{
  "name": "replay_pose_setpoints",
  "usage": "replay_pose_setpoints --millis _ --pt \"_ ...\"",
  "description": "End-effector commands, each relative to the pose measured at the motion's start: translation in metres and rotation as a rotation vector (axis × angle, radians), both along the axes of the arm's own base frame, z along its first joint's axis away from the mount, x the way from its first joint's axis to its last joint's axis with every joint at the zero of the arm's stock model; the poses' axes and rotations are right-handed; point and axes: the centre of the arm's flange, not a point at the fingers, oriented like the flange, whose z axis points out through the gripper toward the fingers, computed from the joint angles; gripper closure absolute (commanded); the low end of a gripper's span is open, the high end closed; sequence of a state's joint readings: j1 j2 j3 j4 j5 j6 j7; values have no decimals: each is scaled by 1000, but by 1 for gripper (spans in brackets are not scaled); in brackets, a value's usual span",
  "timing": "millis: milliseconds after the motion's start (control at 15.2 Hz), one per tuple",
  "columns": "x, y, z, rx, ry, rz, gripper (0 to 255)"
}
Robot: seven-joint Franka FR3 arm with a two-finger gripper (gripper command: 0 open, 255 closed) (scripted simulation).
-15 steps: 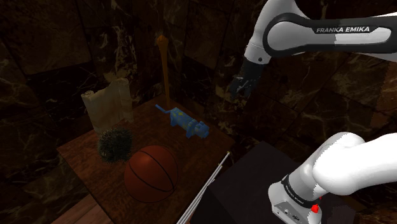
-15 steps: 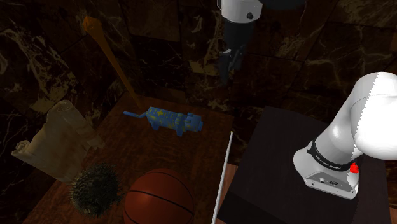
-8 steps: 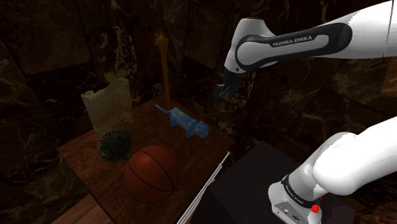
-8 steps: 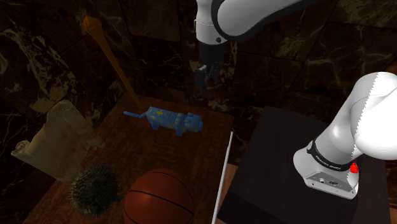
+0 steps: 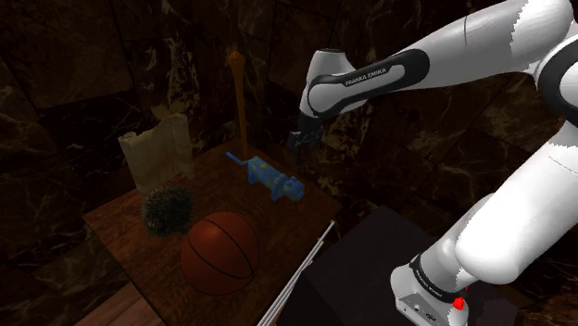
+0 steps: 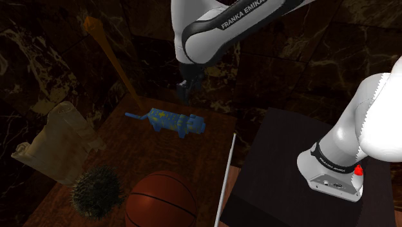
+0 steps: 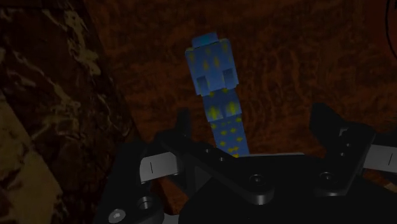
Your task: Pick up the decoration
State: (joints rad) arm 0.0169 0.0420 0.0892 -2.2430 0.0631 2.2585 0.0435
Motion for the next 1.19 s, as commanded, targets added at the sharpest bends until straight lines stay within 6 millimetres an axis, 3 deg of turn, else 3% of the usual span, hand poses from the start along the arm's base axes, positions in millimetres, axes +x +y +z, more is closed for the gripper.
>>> replay_pose_setpoints --millis 0,1122 --pt "20 3 -17 -3 -3 9 0" --pt "179 35 -171 -32 -20 84 0"
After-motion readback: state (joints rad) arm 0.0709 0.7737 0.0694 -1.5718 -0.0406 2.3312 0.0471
